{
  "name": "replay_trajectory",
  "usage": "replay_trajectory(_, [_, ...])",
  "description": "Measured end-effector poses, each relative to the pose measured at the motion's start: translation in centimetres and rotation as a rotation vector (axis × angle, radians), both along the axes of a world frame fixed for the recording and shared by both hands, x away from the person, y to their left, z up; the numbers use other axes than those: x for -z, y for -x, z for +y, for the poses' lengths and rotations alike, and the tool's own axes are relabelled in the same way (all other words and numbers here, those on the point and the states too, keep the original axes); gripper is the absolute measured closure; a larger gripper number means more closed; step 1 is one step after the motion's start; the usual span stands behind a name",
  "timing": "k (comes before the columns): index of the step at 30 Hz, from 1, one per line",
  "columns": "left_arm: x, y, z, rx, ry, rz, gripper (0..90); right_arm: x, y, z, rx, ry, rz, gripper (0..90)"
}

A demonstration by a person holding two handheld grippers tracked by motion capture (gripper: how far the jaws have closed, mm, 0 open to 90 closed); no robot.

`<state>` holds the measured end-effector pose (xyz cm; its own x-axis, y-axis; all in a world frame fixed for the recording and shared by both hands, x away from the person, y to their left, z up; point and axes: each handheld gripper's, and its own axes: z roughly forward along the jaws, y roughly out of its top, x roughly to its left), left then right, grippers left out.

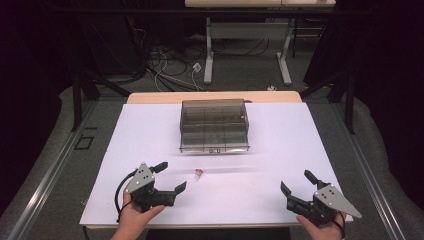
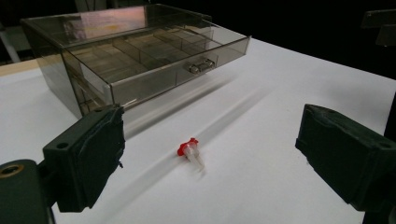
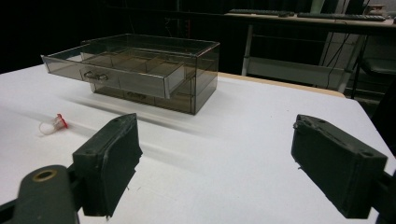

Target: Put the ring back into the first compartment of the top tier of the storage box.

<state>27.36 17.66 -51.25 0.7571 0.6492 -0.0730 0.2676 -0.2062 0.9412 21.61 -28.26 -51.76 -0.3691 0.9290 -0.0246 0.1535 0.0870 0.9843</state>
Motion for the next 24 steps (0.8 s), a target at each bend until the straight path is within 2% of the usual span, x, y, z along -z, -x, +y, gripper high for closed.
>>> replay_trajectory(9, [0.1, -0.2, -0.9, 0.024, 0.003, 0.012, 10.2, 0.1, -0.2, 0.0, -0.007, -0.007, 0.009, 14.6])
replay_trajectory(12, [0.1, -0.4, -1.2, 0.027, 0.022, 0.036, 12.8, 0.1, -0.2, 0.0, -0.005, -0.007, 0.018, 14.7])
replay_trajectory(19, [0.3, -0.9, -1.9, 0.027, 0.005, 0.060, 15.6, 0.1, -0.3, 0.0, -0.011, -0.009, 0.017, 14.7])
replay_trajectory(20, [0.4, -0.9, -2.0, 0.028, 0.011, 0.074, 15.6, 0.1, -0.3, 0.0, -0.010, -0.009, 0.020, 14.7])
replay_trajectory(24, [0.6, -1.2, -2.4, 0.033, 0.013, 0.087, 15.7, 0.2, -0.4, 0.1, -0.008, -0.009, 0.023, 14.7])
